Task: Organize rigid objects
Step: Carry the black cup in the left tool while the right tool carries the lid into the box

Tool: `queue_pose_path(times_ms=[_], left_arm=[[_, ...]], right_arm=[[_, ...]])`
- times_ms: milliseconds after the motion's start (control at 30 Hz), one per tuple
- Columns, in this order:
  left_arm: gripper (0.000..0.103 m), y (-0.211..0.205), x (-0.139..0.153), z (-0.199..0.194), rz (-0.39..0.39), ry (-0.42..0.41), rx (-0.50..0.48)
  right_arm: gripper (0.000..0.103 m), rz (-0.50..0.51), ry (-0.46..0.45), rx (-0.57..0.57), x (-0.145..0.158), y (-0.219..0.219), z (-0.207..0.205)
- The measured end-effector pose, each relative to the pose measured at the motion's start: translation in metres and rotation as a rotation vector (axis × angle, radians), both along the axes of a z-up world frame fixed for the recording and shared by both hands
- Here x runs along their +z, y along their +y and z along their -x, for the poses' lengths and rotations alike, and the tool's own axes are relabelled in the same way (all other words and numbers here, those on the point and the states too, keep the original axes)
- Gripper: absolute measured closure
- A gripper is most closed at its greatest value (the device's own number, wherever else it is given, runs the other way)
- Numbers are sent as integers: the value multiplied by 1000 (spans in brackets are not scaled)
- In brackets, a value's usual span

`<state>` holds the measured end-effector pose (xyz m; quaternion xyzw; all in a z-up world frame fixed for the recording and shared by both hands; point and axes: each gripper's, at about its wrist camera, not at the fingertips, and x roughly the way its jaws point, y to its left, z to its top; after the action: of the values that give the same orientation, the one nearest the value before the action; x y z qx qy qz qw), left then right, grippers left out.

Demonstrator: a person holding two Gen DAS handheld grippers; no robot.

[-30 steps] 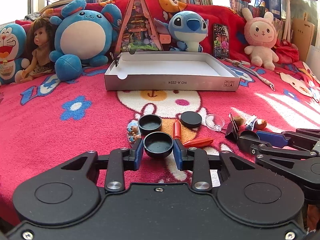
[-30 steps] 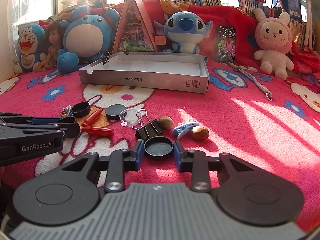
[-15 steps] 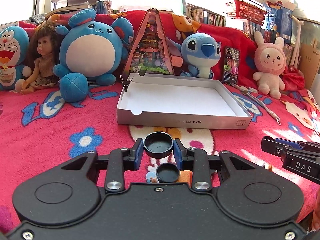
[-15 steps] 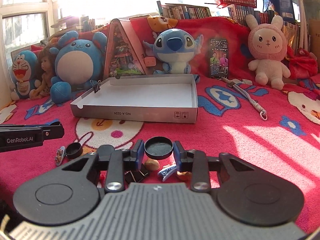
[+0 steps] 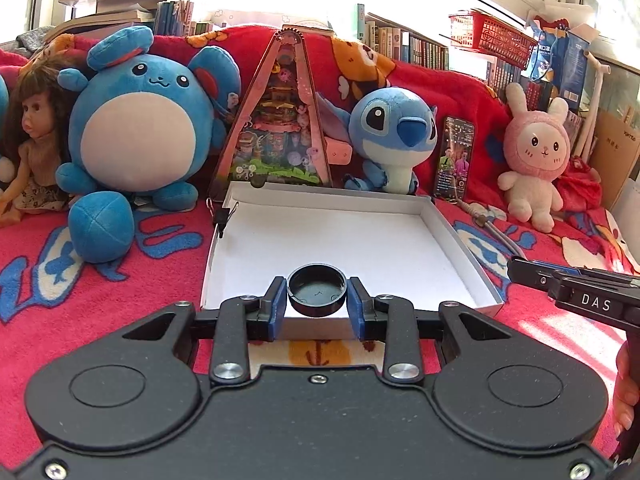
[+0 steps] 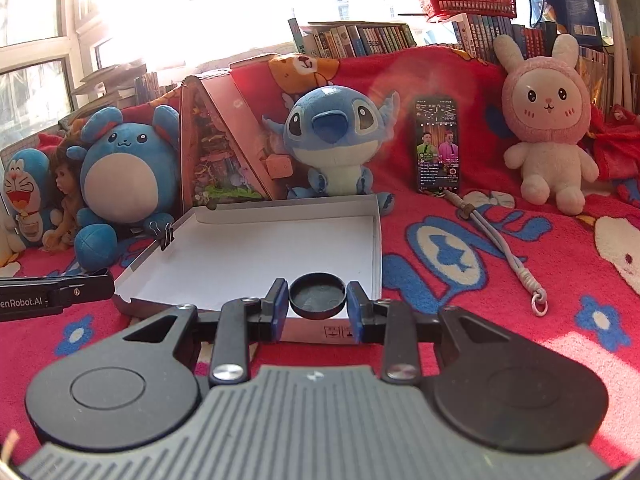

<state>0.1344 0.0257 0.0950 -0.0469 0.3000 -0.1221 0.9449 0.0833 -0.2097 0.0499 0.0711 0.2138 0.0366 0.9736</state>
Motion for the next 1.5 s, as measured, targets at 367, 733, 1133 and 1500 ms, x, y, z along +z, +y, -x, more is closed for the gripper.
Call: queue_pose_path(times_ms=[367, 733, 1133, 1500], left_arm=[[72, -23, -7, -117, -1, 71, 12], [72, -34, -47, -194, -44, 136, 100], [72, -47, -74, -219, -112, 167, 100], [72, -54, -83, -222, -135, 169, 94]], right_arm=[[66, -11, 92, 65, 23, -1, -99], [66, -11, 231, 68, 3, 8, -188], [66, 7, 290, -14, -27, 14, -233], [66, 10, 294, -32, -39, 11, -236]])
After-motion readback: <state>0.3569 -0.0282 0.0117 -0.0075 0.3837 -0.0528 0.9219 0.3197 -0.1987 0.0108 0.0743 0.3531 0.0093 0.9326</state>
